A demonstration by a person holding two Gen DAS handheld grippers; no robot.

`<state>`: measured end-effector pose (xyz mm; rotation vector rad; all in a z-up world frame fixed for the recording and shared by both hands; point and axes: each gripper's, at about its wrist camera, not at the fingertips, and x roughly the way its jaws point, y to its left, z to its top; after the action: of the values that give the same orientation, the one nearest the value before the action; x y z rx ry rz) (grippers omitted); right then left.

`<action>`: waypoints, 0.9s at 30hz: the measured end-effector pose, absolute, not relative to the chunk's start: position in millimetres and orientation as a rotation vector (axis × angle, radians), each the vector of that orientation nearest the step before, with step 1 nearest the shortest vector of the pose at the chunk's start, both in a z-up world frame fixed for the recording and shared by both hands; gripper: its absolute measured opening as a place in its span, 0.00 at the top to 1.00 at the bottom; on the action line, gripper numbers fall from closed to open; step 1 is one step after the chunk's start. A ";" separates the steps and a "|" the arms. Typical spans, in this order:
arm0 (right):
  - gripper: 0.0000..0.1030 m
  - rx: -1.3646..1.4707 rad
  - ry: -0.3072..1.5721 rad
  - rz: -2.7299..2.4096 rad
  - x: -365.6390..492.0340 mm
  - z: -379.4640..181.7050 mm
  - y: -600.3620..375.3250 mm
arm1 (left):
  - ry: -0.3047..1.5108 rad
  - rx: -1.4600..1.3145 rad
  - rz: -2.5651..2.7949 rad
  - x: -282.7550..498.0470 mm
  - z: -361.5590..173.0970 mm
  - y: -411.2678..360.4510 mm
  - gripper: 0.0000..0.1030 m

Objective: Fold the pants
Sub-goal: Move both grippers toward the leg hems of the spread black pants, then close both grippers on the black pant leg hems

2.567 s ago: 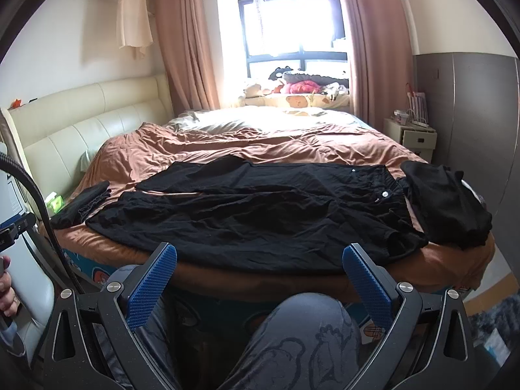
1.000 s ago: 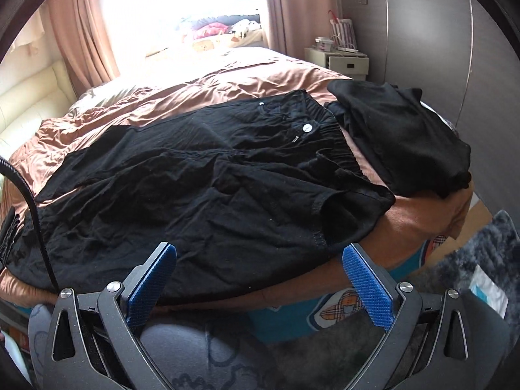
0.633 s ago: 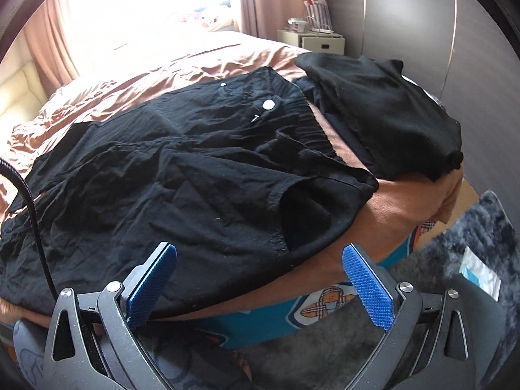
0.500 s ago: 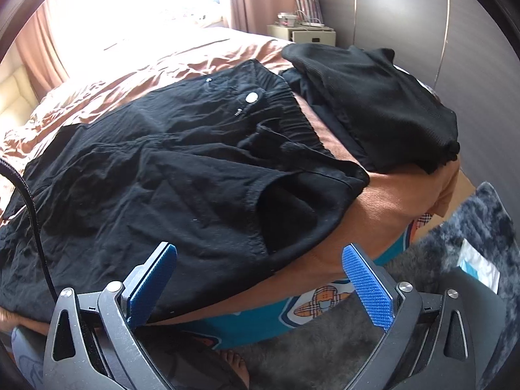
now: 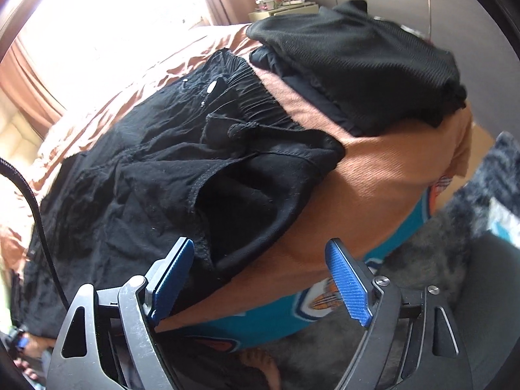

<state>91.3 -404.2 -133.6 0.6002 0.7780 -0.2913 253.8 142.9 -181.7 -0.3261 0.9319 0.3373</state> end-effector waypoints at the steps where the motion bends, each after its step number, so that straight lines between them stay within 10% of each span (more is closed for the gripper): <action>1: 0.23 0.619 0.782 -0.277 94.4 -137.3 -406.2 | 0.931 -0.333 0.339 254.3 -181.8 144.9 0.47; 12: 0.92 0.673 0.667 -0.169 95.8 -126.8 -421.6 | 0.902 -0.444 0.356 256.9 -178.7 171.9 0.53; 27: 0.93 0.780 0.745 -0.170 103.1 -141.2 -433.1 | 0.900 -0.596 0.414 273.4 -192.8 228.5 0.53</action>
<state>103.1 -433.1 -141.2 0.7801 0.7453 -0.1700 273.4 228.5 -192.8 -0.5956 0.8998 0.4137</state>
